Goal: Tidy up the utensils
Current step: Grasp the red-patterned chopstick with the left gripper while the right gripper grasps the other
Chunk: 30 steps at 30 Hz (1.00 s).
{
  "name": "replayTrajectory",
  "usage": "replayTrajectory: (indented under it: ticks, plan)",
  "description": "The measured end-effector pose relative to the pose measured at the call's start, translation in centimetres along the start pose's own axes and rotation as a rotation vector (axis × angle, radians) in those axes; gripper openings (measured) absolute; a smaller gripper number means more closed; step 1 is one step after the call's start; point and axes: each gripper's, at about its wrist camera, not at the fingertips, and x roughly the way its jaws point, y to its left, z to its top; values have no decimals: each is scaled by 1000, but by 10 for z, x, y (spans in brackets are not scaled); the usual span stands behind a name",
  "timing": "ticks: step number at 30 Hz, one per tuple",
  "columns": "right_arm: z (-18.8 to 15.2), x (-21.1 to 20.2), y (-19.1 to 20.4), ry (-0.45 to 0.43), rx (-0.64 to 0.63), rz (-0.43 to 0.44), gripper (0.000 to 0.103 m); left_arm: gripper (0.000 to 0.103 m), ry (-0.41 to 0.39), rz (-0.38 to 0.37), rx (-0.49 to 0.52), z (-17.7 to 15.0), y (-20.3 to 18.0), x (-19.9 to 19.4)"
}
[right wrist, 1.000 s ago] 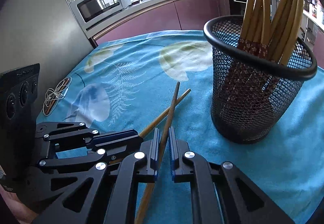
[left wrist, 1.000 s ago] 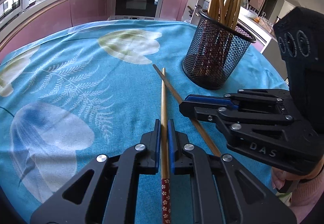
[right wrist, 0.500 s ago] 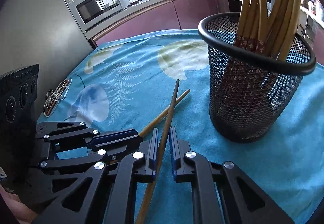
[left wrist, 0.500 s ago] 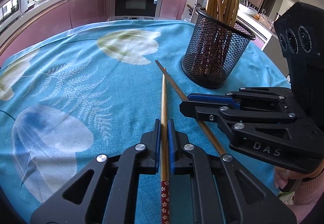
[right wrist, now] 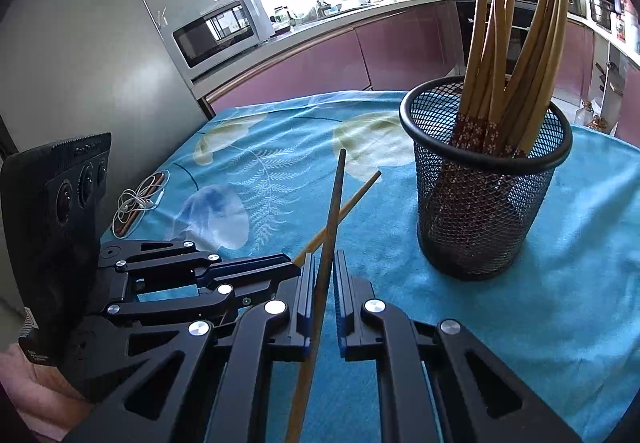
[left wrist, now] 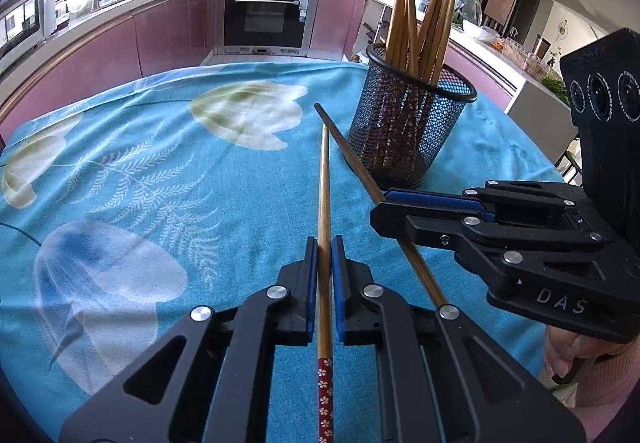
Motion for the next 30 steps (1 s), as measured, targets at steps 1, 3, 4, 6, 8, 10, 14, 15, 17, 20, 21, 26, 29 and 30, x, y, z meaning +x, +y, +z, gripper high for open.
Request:
replayTrajectory:
  ticks: [1, 3, 4, 6, 8, 10, 14, 15, 17, 20, 21, 26, 29, 30]
  plan:
    - [0, -2, 0, -5, 0, 3, 8, 8, -5, -1, -1, 0, 0, -2]
    - [0, -8, 0, -20, -1, 5, 8, 8, -12, -4, -2, 1, 0, -6]
    - [0, -10, 0, -26, 0, 6, 8, 8, -17, -5, -2, 2, -1, -7]
    - [0, -14, 0, -36, 0, 6, 8, 8, -24, -7, -1, 3, -1, -10]
    - [1, -18, 1, -45, 0, 7, 6, 8, -31, -12, -2, 4, -2, -13]
    - [1, -21, 2, -52, -4, 8, 5, 8, -36, -15, -1, 4, -3, -15]
    - [0, -21, 1, -46, -9, -6, 5, 8, -39, -21, 1, 4, -4, -18]
    - [0, -17, 0, -31, -10, -28, 5, 8, -38, -19, 1, 4, -4, -17]
    - [-2, -9, -4, -3, -1, -70, 10, 8, -29, -17, -4, 3, -3, -15]
    - [-7, 3, -12, 36, 13, -117, 17, 8, -19, -16, -10, 0, -1, -13]
    - [-8, 7, -14, 54, 17, -125, 18, 8, -17, -17, -11, 0, -1, -12]
    - [-11, 27, -16, 100, 1, -169, 22, 7, -15, -14, -16, 0, 0, -10]
    - [-14, 31, -12, 93, -28, -205, 17, 7, -14, -12, -18, 0, 1, -10]
    - [-14, 31, -13, 90, -25, -202, 9, 7, -13, -12, -21, 0, 1, -10]
